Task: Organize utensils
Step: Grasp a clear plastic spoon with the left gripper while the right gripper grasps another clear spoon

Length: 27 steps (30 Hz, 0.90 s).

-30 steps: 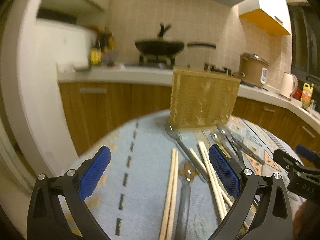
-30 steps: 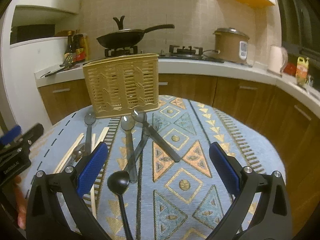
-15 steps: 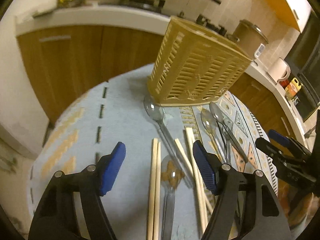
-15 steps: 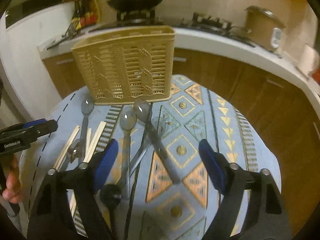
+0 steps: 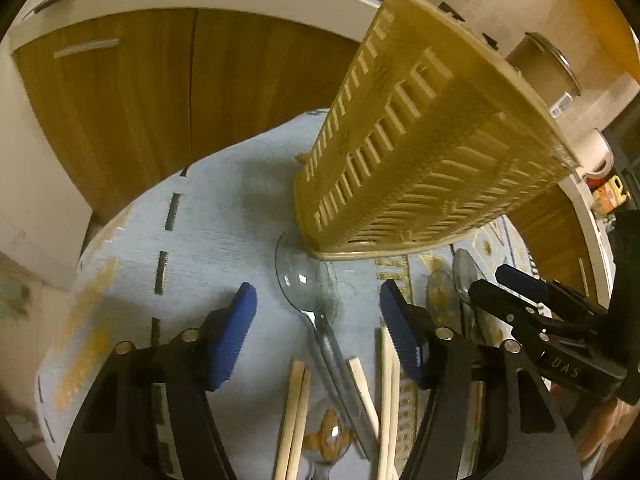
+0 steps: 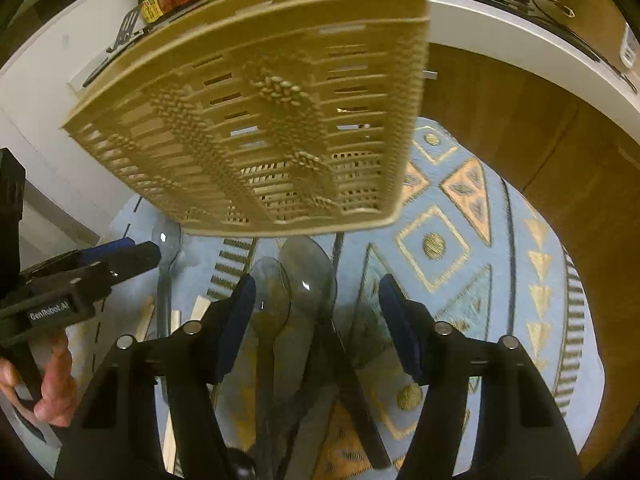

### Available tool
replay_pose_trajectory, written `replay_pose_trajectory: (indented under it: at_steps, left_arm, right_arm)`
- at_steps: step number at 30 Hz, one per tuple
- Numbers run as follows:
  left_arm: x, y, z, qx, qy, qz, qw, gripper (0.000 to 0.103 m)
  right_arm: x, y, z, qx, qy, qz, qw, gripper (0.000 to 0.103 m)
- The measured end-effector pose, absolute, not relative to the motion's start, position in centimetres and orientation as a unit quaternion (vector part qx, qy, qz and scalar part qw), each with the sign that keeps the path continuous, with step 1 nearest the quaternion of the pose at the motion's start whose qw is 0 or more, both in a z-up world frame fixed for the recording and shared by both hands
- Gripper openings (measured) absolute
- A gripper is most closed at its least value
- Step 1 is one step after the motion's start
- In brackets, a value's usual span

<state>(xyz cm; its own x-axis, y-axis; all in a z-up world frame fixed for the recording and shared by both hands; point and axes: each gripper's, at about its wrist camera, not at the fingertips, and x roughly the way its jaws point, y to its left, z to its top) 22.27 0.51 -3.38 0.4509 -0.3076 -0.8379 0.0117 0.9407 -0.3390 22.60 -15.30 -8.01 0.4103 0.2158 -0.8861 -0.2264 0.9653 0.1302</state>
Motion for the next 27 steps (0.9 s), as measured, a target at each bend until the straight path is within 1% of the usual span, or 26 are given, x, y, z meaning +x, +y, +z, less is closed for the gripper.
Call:
replay_pose_trajectory:
  at_steps: [2,3,4,10,12,21,27]
  left_arm:
    - [22.5,0.4,-3.7,-0.144,0.514,-0.088,0.841,0.061]
    - [22.6,0.3,-3.9,-0.145,0.513,-0.087,0.841,0.061]
    - [22.7,0.2,-3.9,-0.148,0.513,-0.087,0.841,0.061]
    - [23.0,0.1,-4.4,-0.148,0.514,-0.088,0.841,0.060]
    - [23.0,0.4,-4.4,-0.148,0.515,-0.089,0.839,0.057]
    - [23.8,1.4,-4.7,-0.174,0.521,-0.096,0.830,0.057]
    - [23.6,-0.2,-4.6,-0.134,0.516,-0.071,0.843,0.059]
  right_arm:
    - [23.0,-15.0,-8.5,-0.004,0.533,0.133,0.836,0.053]
    - [23.1,-14.9,-8.7,-0.004,0.534,0.133,0.835,0.049]
    - [23.3,-14.7,-8.9,-0.006,0.535,0.131,0.834,0.042]
    - [23.3,-15.4,-9.8,-0.003,0.543,0.115,0.832,0.021]
    - [22.8,-16.2,-9.5,0.001,0.541,0.108,0.834,0.020]
    - [22.4,-18.7,-9.8,0.031,0.550,0.109,0.828,0.020]
    - [22.1,-21.5,-8.4,0.057,0.544,0.119,0.828,0.020]
